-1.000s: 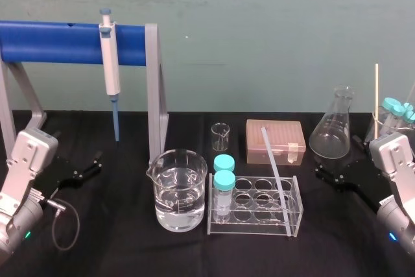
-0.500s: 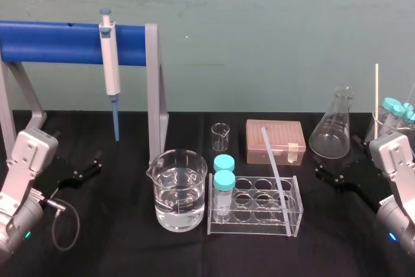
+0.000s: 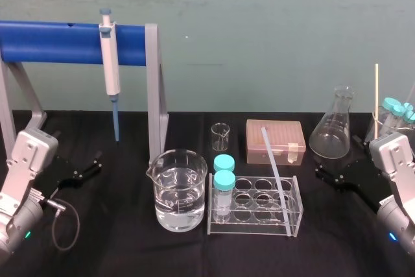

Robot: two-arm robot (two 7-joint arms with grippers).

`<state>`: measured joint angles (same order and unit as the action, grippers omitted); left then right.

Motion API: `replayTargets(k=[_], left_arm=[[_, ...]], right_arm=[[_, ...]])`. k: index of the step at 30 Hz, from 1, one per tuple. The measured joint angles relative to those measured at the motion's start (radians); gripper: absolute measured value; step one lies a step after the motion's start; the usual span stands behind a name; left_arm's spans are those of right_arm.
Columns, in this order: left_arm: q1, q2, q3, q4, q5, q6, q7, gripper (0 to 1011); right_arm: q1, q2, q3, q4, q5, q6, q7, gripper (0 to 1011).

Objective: Pick up the stirring rod with one hand, then place it down.

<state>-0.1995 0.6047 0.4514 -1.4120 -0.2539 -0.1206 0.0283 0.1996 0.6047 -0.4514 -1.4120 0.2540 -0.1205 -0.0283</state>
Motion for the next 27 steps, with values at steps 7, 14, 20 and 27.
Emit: replayTargets(k=[7, 14, 20, 27], left_arm=[[0.000, 0.000, 0.000, 0.000, 0.000, 0.000, 0.000, 1000], [0.000, 0.000, 0.000, 0.000, 0.000, 0.000, 0.000, 1000], [0.000, 0.000, 0.000, 0.000, 0.000, 0.000, 0.000, 1000], [0.000, 0.000, 0.000, 0.000, 0.000, 0.000, 0.000, 1000]], right_arm=[[0.000, 0.000, 0.000, 0.000, 0.000, 0.000, 0.000, 1003], [0.000, 0.000, 0.000, 0.000, 0.000, 0.000, 0.000, 1003], [0.000, -0.002, 0.015, 0.000, 0.015, 0.000, 0.019, 1003], [-0.029, 0.012, 0.094, -0.070, 0.187, 0.067, 0.150, 1003]])
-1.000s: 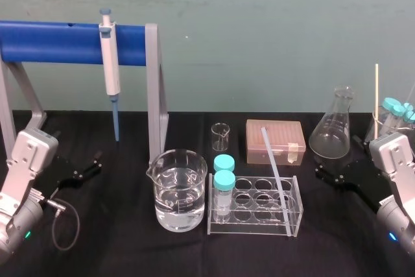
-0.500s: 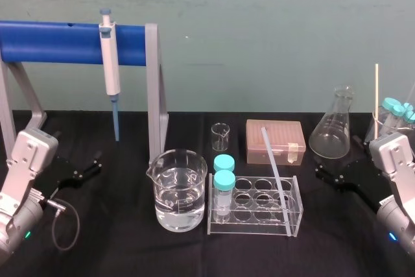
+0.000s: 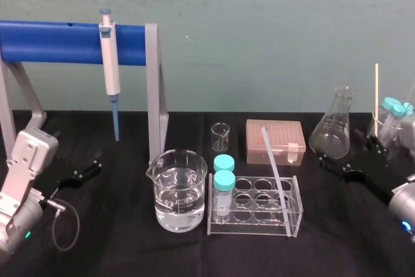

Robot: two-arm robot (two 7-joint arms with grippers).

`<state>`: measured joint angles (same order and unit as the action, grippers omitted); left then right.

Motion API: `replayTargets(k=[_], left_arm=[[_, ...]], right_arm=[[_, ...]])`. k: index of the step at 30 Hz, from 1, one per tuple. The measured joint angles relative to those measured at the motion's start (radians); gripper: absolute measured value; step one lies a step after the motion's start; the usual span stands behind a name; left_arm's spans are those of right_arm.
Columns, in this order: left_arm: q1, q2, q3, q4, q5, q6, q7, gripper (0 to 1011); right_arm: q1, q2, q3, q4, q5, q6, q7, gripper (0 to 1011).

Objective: Pick up the stirring rod with one hand, then place it down.

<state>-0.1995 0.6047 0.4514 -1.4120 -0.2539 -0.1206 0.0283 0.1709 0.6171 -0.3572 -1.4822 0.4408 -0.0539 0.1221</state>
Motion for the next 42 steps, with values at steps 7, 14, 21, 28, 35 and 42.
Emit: replayTargets(k=[7, 14, 21, 28, 35, 42], left_arm=[[0.000, 0.000, 0.000, 0.000, 0.000, 0.000, 0.000, 1000], [0.000, 0.000, 0.000, 0.000, 0.000, 0.000, 0.000, 1000], [0.000, 0.000, 0.000, 0.000, 0.000, 0.000, 0.000, 1000], [0.000, 0.000, 0.000, 0.000, 0.000, 0.000, 0.000, 1000], [0.000, 0.000, 0.000, 0.000, 0.000, 0.000, 0.000, 1000], [0.000, 0.000, 0.000, 0.000, 0.000, 0.000, 0.000, 1000]], right_arm=[[-0.053, 0.038, 0.088, -0.110, 0.209, 0.153, 0.148, 1003], [-0.064, 0.081, 0.098, -0.157, 0.291, 0.272, 0.260, 1003], [-0.022, 0.106, 0.044, -0.159, 0.296, 0.296, 0.341, 1003], [0.047, 0.099, -0.023, -0.131, 0.254, 0.280, 0.385, 1003], [0.122, 0.043, -0.071, -0.071, 0.191, 0.258, 0.375, 1003], [0.176, -0.014, -0.103, -0.012, 0.150, 0.256, 0.366, 1003]])
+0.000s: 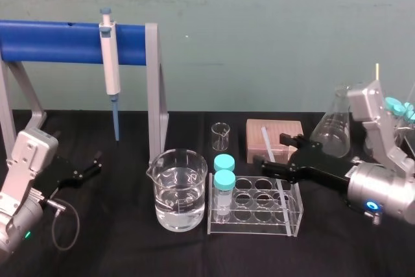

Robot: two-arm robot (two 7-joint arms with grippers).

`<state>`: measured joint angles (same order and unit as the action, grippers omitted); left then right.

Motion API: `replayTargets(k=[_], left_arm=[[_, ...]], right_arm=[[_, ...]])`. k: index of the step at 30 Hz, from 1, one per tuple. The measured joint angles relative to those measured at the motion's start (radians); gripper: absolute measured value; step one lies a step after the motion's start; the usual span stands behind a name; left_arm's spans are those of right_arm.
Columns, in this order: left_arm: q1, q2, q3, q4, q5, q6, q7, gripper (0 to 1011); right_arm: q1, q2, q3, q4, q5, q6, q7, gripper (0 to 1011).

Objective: Pick up the stirring rod with one hand, then place it down.

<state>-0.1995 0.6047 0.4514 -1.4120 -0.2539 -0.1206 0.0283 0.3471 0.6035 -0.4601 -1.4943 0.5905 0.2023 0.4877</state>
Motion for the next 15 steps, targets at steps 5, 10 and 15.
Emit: replayTargets(k=[5, 10, 15], left_arm=[[0.000, 0.000, 0.000, 0.000, 0.000, 0.000, 0.000, 1000], [0.000, 0.000, 0.000, 0.000, 0.000, 0.000, 0.000, 1000], [0.000, 0.000, 0.000, 0.000, 0.000, 0.000, 0.000, 1000]], right_arm=[[0.020, -0.026, -0.013, 0.027, -0.018, 0.018, -0.008, 1003], [0.031, -0.045, -0.018, 0.046, -0.036, 0.032, -0.017, 1003], [0.031, -0.050, -0.019, 0.047, -0.052, 0.036, -0.025, 1003]])
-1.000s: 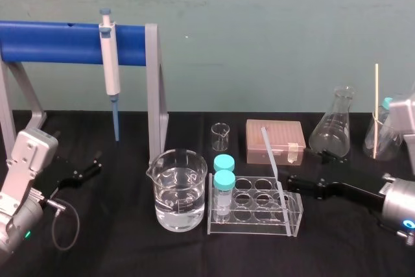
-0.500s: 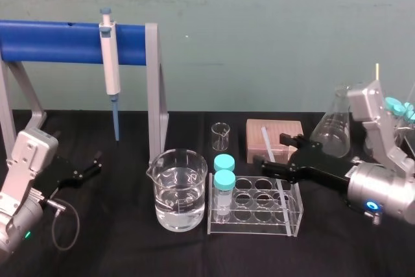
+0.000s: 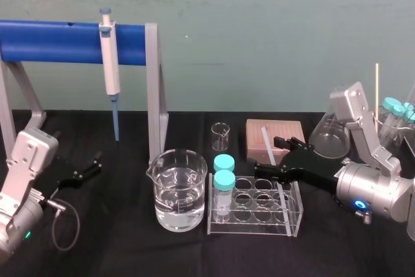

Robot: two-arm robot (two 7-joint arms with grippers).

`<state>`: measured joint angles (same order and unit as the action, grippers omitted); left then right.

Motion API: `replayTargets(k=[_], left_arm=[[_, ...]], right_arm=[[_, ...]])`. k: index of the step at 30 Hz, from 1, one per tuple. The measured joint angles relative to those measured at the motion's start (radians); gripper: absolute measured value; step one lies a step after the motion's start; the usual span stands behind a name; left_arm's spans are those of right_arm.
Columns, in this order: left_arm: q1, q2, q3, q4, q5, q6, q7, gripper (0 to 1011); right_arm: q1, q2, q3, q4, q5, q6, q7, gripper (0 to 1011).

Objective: Pick up the stirring rod with one hand, then place it down.

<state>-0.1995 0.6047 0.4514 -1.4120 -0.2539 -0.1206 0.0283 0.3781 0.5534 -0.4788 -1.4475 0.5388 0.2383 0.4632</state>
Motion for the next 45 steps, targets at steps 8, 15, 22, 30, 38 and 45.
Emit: replayTargets(k=[8, 15, 22, 30, 38, 45], left_arm=[[0.000, 0.000, 0.000, 0.000, 0.000, 0.000, 0.000, 1000], [0.000, 0.000, 0.000, 0.000, 0.000, 0.000, 0.000, 1000], [0.000, 0.000, 0.000, 0.000, 0.000, 0.000, 0.000, 1000], [0.000, 0.000, 0.000, 0.000, 0.000, 0.000, 0.000, 1000], [0.000, 0.000, 0.000, 0.000, 0.000, 0.000, 0.000, 1000], [0.000, 0.000, 0.000, 0.000, 0.000, 0.000, 0.000, 1000]], right_arm=[[-0.001, -0.001, 0.000, -0.001, -0.004, -0.001, -0.001, 1003], [-0.001, -0.001, 0.000, -0.001, 0.000, -0.001, -0.001, 886], [-0.001, -0.001, 0.000, -0.002, 0.001, 0.000, 0.000, 707], [-0.001, -0.001, 0.001, -0.002, 0.002, 0.000, 0.000, 449], [-0.001, -0.001, 0.001, -0.002, 0.003, 0.001, 0.001, 176], [-0.001, 0.000, 0.001, -0.002, 0.003, 0.001, 0.001, 72]])
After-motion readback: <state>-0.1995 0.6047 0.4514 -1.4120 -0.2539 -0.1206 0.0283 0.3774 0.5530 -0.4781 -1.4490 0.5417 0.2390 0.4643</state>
